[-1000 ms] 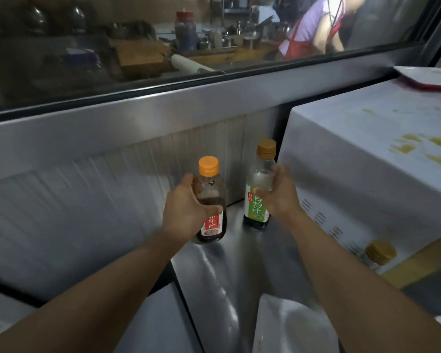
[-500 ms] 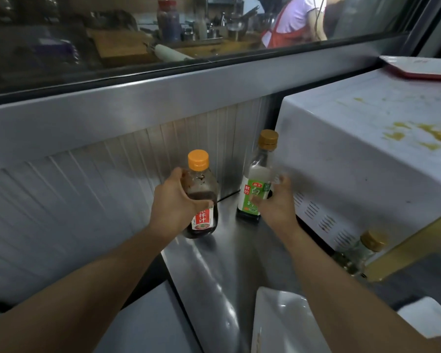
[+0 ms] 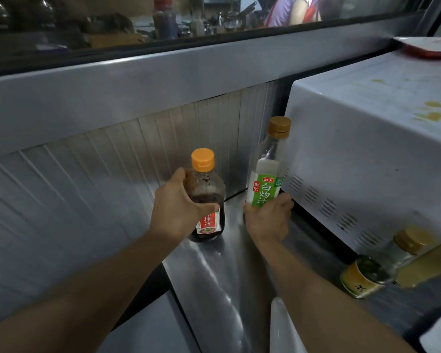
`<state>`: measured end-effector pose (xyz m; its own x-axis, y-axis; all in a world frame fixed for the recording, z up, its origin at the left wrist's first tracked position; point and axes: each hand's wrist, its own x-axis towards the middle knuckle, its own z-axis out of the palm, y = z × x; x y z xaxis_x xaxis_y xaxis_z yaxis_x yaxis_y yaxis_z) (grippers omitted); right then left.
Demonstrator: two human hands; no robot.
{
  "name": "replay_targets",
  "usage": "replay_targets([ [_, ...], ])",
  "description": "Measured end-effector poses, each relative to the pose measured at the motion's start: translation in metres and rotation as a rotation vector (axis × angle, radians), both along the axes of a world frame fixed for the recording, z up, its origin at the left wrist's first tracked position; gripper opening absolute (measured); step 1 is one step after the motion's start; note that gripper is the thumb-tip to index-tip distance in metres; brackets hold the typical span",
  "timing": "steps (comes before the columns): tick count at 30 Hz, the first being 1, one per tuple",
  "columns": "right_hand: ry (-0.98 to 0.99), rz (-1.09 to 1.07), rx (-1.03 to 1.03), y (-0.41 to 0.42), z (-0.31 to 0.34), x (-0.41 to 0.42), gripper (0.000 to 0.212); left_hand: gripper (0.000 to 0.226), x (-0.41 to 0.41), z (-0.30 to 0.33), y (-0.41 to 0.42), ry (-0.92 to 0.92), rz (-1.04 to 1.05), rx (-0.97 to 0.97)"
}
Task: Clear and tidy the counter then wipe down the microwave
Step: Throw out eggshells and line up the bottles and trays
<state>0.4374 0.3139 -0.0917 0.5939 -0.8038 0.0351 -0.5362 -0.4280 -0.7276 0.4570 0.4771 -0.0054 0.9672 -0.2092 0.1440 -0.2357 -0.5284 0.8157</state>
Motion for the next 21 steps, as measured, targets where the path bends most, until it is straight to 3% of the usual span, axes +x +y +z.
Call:
replay_targets([
  [5,-0.046,0.041,-0.085,-0.01,-0.007,0.007,0.062,0.061,0.001,-0.002,-0.004,-0.005,-0.008,-0.029],
  [11,-0.136,0.147,0.012,-0.025,-0.01,0.014,0.056,0.06,0.003,-0.006,-0.01,-0.026,-0.003,-0.031],
  [21,-0.093,0.14,0.065,-0.03,-0.015,0.017,0.052,0.059,0.005,-0.009,-0.022,-0.037,0.021,-0.025],
])
